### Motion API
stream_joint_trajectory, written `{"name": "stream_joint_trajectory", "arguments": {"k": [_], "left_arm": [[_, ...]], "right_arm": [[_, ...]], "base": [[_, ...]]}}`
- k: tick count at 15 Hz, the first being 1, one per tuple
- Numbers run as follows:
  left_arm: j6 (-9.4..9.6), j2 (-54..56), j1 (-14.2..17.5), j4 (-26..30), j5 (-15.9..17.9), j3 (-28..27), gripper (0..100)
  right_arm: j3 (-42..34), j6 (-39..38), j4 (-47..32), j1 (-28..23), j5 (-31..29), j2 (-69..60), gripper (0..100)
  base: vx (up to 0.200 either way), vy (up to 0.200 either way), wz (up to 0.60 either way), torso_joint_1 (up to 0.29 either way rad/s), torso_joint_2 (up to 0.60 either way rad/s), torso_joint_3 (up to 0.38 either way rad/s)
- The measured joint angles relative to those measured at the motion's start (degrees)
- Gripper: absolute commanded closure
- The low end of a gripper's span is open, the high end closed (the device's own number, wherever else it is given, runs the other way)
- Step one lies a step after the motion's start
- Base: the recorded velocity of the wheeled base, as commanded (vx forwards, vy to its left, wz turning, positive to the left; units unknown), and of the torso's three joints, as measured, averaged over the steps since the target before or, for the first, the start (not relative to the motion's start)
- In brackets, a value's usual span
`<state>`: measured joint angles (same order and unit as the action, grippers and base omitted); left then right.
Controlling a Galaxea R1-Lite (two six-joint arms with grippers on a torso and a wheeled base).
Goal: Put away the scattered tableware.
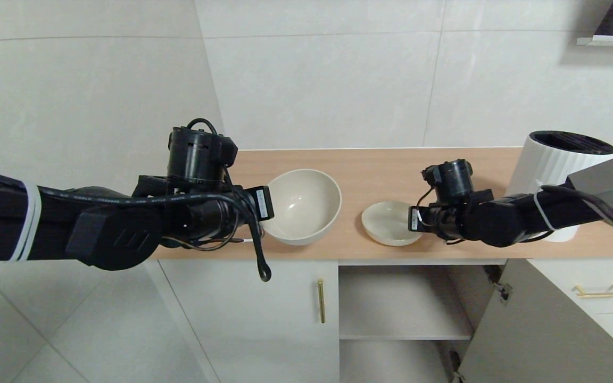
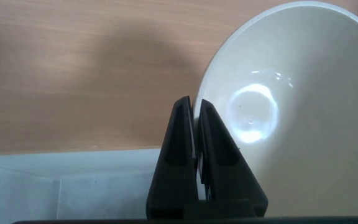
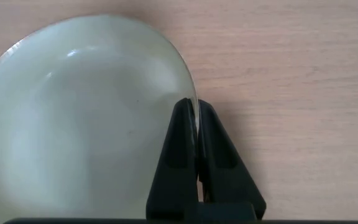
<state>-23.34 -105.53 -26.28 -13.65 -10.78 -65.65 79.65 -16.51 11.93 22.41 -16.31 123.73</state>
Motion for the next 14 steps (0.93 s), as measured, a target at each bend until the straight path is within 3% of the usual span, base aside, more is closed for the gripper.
{"name": "stream_joint_trajectory", "arguments": {"k": [4, 9, 14], "left_arm": [[0.04, 3.74, -0.04, 0.13, 0.13, 4.02, 100], [0.02, 11.11, -0.1, 0.27, 3.32, 13.56, 100], [-1.21, 13.45, -0.06, 0.13, 3.56, 16.7, 100]], "right_arm": [[-4.66, -1.37, -0.23, 0.0, 4.24, -8.27, 100], [-20.18, -1.34, -2.79, 0.38, 14.37, -23.21, 100], [-26.99, -0.65, -2.68, 0.8, 14.92, -28.42, 100]], "base": [[0.0, 0.0, 0.0, 0.0, 0.0, 0.0], [0.0, 0.0, 0.0, 0.0, 0.0, 0.0], [-0.2, 0.0, 0.0, 0.005, 0.0, 0.0]]}}
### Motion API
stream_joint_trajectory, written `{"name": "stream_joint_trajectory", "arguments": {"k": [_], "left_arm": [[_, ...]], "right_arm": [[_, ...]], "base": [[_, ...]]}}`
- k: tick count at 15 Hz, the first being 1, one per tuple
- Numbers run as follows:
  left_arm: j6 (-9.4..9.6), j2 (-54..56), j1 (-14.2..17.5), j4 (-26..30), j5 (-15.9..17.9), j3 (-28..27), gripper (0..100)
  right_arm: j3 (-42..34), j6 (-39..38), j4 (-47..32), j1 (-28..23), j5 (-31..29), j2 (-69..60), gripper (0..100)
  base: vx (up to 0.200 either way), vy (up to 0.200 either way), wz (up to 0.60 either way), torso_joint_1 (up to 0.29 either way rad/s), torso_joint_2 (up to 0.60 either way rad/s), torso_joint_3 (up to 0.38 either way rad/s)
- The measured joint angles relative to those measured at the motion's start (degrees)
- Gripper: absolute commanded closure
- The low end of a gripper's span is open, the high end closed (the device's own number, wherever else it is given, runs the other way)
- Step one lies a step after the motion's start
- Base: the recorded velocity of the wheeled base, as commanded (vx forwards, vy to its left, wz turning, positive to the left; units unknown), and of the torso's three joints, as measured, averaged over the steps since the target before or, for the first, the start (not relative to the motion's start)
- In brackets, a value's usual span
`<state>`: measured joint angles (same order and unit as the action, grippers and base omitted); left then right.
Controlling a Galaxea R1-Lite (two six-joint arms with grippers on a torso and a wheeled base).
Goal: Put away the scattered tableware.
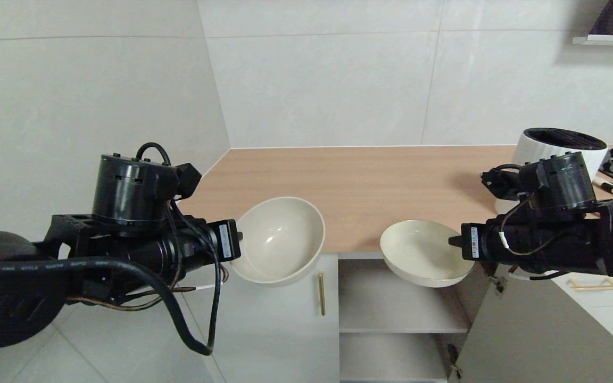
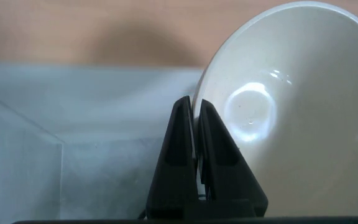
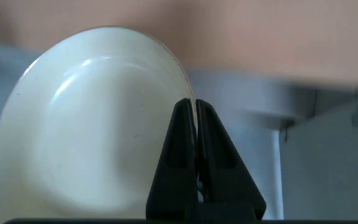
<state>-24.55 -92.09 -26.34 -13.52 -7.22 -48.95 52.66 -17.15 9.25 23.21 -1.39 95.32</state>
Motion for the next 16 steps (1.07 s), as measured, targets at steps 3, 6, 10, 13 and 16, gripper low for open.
{"name": "stream_joint_trajectory", "arguments": {"k": [3, 6, 10, 13, 16], "left_arm": [[0.0, -0.02, -0.02, 0.04, 0.05, 0.11, 100], [0.04, -0.66, 0.02, -0.09, 0.02, 0.05, 100], [0.0, -1.62, -0.02, -0.09, 0.02, 0.0, 100], [-0.02, -2.26, -0.02, -0.24, 0.07, -0.04, 100], [-0.02, -2.86, -0.02, -0.16, 0.11, -0.06, 100]], "right_arm": [[-0.51, 0.09, 1.0, -0.23, -0.16, -0.11, 100], [-0.51, 0.66, 2.79, -0.8, -0.49, 0.82, 100], [-0.55, 0.71, 4.12, -1.52, -0.57, 2.36, 100], [-0.52, 0.73, 5.61, -1.85, -0.55, 3.8, 100], [-0.55, 0.76, 6.67, -2.07, -0.57, 5.12, 100]], "base": [[0.0, 0.0, 0.0, 0.0, 0.0, 0.0], [0.0, 0.0, 0.0, 0.0, 0.0, 0.0], [0.0, 0.0, 0.0, 0.0, 0.0, 0.0], [0.0, 0.0, 0.0, -0.065, 0.15, 0.089], [0.0, 0.0, 0.0, -0.181, 0.44, 0.242]]}}
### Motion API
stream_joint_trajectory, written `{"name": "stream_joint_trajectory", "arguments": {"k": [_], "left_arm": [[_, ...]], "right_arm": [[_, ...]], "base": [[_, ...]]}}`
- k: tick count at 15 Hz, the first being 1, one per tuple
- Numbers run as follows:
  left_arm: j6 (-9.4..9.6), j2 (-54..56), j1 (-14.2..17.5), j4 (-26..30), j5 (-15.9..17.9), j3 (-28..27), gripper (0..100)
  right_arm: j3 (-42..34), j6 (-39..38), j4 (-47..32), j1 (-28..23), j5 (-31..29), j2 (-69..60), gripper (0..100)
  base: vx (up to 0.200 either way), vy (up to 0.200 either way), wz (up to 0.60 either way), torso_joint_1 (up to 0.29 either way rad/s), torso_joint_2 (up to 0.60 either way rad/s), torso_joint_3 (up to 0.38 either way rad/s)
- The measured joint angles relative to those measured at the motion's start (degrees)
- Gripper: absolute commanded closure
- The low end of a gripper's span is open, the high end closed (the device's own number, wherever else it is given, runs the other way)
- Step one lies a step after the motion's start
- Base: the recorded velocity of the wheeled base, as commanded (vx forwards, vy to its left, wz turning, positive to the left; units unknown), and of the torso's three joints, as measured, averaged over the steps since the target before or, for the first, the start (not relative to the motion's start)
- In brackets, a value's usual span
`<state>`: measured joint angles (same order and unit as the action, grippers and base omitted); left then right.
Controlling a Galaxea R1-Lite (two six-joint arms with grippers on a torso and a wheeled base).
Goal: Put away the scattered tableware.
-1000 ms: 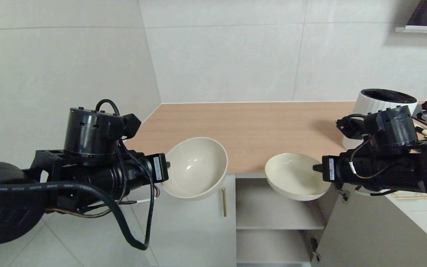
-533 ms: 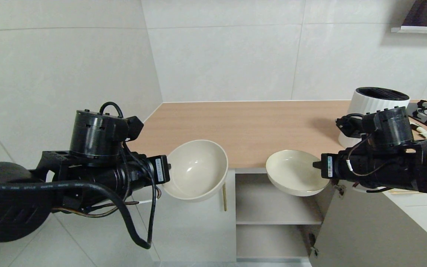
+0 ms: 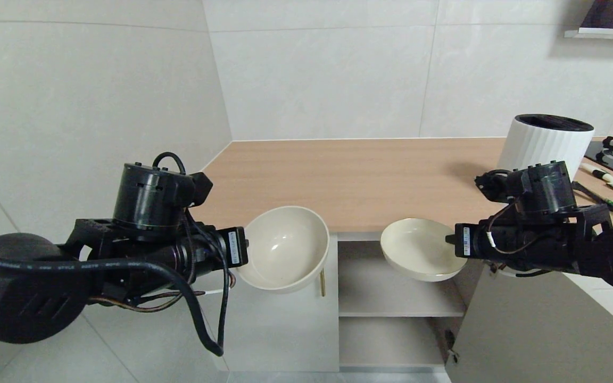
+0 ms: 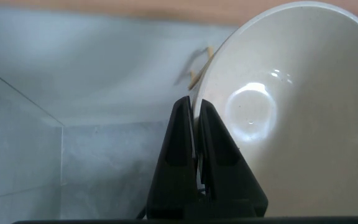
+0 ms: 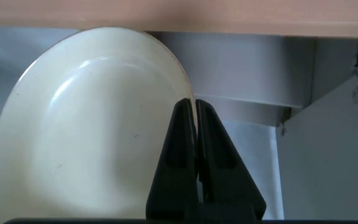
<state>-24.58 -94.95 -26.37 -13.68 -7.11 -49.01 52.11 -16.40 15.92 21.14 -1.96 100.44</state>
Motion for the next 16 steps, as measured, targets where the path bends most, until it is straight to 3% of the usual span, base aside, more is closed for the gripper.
{"name": "stream_joint_trajectory", "arguments": {"k": [16], "left_arm": [[-0.02, -1.0, 0.0, 0.0, -0.02, -0.05, 100]], "right_arm": [[-0.09, 0.06, 2.11, -0.13, -0.06, 3.34, 100]], "base": [[0.0, 0.0, 0.0, -0.171, 0.46, 0.292]]}}
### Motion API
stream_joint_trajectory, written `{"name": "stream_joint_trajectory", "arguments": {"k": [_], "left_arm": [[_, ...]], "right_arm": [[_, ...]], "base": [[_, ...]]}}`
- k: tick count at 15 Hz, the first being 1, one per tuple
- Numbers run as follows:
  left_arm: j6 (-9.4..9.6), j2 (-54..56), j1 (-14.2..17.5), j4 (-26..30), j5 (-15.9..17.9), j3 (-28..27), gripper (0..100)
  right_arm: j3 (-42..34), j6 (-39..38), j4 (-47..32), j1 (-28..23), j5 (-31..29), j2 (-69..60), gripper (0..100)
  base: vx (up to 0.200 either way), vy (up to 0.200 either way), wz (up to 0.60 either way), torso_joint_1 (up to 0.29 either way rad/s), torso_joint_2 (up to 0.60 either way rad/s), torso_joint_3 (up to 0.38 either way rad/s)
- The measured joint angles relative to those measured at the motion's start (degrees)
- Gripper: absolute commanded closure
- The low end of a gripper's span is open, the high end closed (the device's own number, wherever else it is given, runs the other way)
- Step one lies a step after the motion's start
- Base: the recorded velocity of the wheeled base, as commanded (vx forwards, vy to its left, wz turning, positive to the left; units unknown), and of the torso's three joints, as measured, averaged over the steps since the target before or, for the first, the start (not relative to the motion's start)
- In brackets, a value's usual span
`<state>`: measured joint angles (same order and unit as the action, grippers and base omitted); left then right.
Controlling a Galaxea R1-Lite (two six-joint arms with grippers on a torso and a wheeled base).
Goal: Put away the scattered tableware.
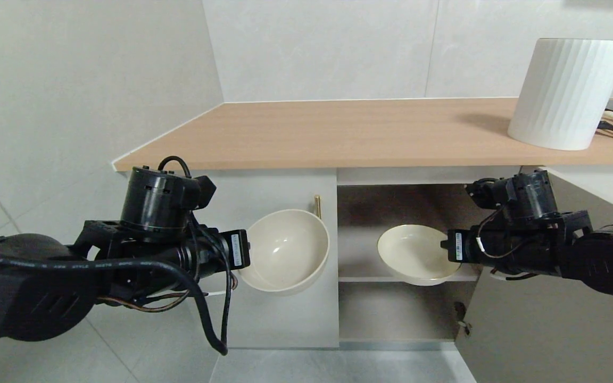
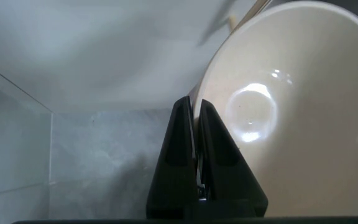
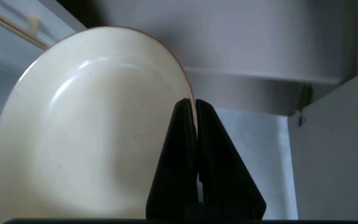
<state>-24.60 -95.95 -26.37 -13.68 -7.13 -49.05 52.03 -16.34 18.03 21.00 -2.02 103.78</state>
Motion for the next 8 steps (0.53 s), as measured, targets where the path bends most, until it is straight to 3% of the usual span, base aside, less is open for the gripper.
{"name": "stream_joint_trajectory", "arguments": {"k": [2, 8], "left_arm": [[0.0, -0.02, 0.0, 0.02, 0.0, 0.0, 100], [0.0, -0.51, 0.0, -0.02, 0.0, 0.0, 100]], "right_arm": [[-0.05, 0.0, 0.11, -0.01, -0.16, 0.35, 100], [0.11, 0.0, 2.9, -0.01, -0.27, 2.89, 100]], "base": [[0.0, 0.0, 0.0, -0.066, 0.25, 0.178], [0.0, 0.0, 0.0, -0.006, 0.03, 0.016]]}}
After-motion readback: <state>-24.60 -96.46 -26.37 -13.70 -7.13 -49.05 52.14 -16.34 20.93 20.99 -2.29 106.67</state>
